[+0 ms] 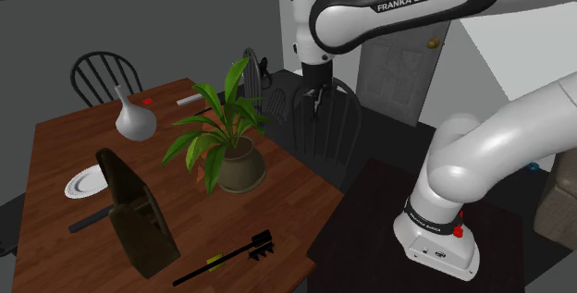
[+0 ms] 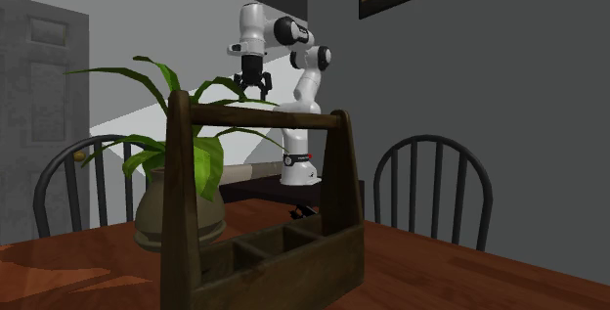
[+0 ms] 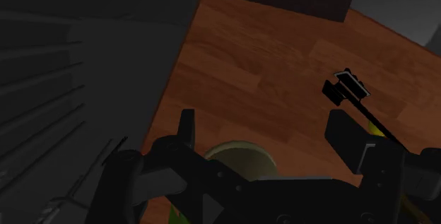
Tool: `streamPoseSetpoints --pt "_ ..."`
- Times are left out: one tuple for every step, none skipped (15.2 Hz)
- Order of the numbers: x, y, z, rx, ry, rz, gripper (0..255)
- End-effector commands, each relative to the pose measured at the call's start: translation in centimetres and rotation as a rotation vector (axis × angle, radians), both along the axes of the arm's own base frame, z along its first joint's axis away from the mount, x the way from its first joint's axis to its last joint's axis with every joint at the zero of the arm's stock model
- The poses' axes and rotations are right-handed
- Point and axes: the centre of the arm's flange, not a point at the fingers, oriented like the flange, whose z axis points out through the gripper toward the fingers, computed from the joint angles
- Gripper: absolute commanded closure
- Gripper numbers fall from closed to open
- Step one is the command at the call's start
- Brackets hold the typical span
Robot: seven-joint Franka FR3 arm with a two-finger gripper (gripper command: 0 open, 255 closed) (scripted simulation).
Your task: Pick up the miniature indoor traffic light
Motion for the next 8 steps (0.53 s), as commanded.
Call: streamPoseSetpoints --pt "1.3 2.2 -1.5 -0.004 0.002 0.029 0" --pt "1.8 3.1 -2.2 -0.006 0.004 0.043 0" --pt "2.4 4.1 -3.0 -0.009 0.006 0.058 0" --pt "2.9 5.1 -3.8 -0.011 0.008 0.072 0" --pt "3.4 6.1 -4.6 -0.014 0.01 0.086 0" --pt "3.9 7.1 -5.4 -0.016 0.011 0.1 0" --pt "4.4 8.1 -6.2 -0.019 0.013 0.115 0" --pt "4.9 9.1 -7.0 -0.021 0.015 0.129 0"
